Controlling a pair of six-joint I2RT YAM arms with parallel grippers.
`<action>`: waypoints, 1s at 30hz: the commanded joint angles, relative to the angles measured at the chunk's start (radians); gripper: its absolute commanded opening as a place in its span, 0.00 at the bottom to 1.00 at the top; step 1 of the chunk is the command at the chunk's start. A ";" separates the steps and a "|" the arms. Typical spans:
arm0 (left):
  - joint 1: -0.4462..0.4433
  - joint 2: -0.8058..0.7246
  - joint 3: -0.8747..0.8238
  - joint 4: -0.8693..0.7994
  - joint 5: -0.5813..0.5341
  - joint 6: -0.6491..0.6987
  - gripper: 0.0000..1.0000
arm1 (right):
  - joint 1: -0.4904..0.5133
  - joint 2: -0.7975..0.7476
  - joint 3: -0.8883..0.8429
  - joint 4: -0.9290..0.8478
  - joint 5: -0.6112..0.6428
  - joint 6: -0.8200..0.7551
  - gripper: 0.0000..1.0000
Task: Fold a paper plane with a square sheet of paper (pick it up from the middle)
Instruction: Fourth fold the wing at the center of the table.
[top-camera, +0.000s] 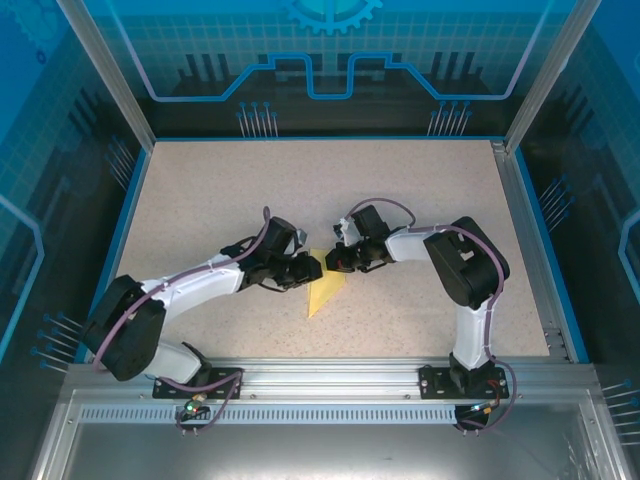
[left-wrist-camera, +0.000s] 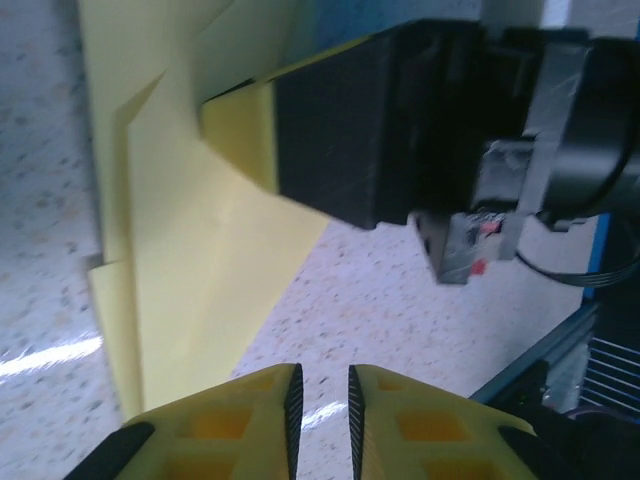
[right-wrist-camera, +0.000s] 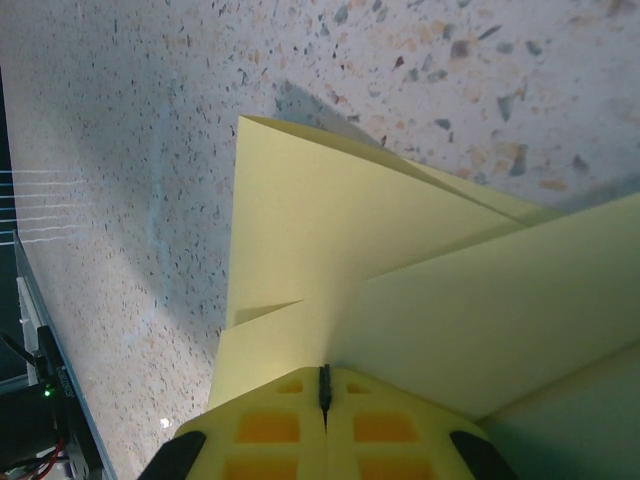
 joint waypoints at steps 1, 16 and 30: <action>0.004 0.079 -0.002 0.060 0.063 -0.117 0.20 | -0.009 0.058 -0.044 -0.056 0.111 -0.025 0.04; -0.005 0.271 -0.107 0.345 0.059 -0.254 0.18 | -0.009 0.067 -0.055 -0.057 0.111 -0.025 0.04; -0.035 0.194 -0.276 0.200 0.145 -0.143 0.18 | -0.010 0.060 -0.055 -0.092 0.141 -0.034 0.05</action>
